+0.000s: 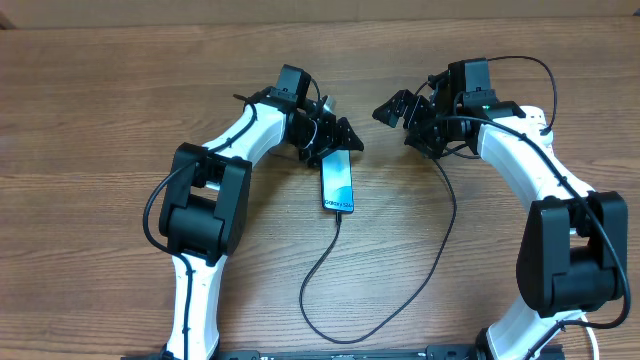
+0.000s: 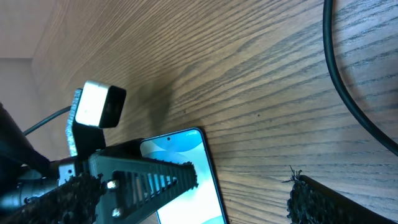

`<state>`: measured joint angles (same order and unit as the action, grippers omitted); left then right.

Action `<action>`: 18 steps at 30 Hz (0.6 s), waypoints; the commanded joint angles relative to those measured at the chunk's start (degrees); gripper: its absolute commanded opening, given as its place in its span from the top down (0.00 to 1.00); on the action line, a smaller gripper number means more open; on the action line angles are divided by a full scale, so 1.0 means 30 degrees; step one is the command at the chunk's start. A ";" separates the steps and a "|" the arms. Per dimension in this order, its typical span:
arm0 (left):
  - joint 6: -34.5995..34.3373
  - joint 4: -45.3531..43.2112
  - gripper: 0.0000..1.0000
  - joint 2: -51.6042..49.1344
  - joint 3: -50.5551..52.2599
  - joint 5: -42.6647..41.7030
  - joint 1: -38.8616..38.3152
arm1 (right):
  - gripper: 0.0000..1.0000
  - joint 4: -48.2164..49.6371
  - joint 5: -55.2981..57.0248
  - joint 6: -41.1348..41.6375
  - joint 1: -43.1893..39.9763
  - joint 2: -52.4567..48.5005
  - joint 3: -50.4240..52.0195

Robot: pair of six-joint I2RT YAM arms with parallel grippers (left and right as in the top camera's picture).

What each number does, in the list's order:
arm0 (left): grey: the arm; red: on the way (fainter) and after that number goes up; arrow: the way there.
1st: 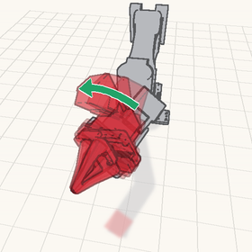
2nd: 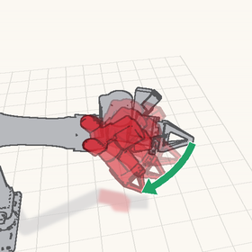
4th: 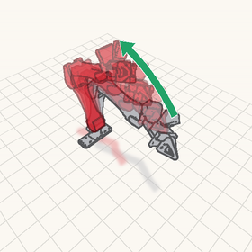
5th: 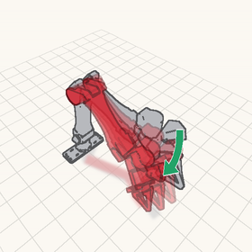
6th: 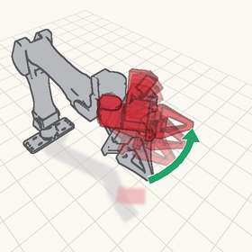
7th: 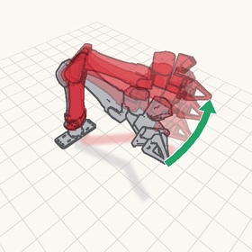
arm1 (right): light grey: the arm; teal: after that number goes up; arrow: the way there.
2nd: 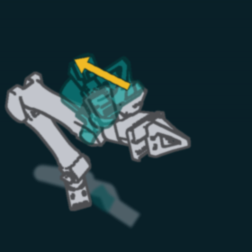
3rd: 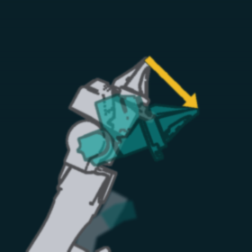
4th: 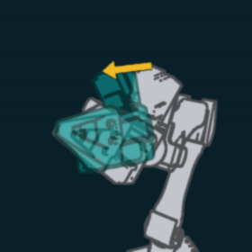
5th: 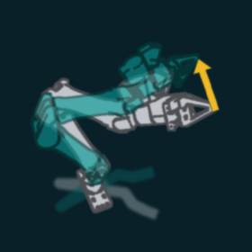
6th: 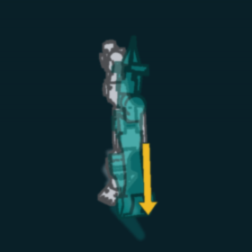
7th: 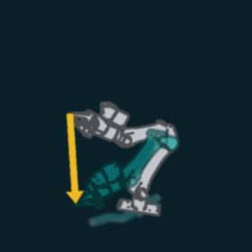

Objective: Plug charger to phone and switch on socket
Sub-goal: 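Open the left gripper to release the phone and lift away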

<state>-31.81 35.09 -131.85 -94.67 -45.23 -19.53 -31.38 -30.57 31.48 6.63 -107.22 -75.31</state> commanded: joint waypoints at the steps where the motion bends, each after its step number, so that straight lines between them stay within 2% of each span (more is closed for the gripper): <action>1: -0.0109 0.0597 0.21 -0.0284 0.0270 0.1872 -0.0124 | 0.01 -0.0015 0.0189 -0.0168 -0.0058 0.0160 -0.0452; 5: -0.0109 0.0845 0.16 -0.0277 0.0270 0.2244 -0.0124 | 0.01 -0.0029 0.0189 -0.0168 -0.0058 0.0160 -0.0452; 10: -0.0109 0.1195 0.00 -0.0277 0.0270 0.2820 -0.0124 | 0.01 -0.0044 0.0189 -0.0168 -0.0058 0.0160 -0.0444; 18: -0.0109 0.2106 0.00 -0.0284 0.0270 0.3854 -0.0124 | 0.00 -0.0087 0.0197 -0.0168 -0.0058 0.0160 -0.0444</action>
<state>-31.83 39.68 -130.43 -95.53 -42.76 -19.79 -31.70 -30.57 31.48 6.63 -107.22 -75.31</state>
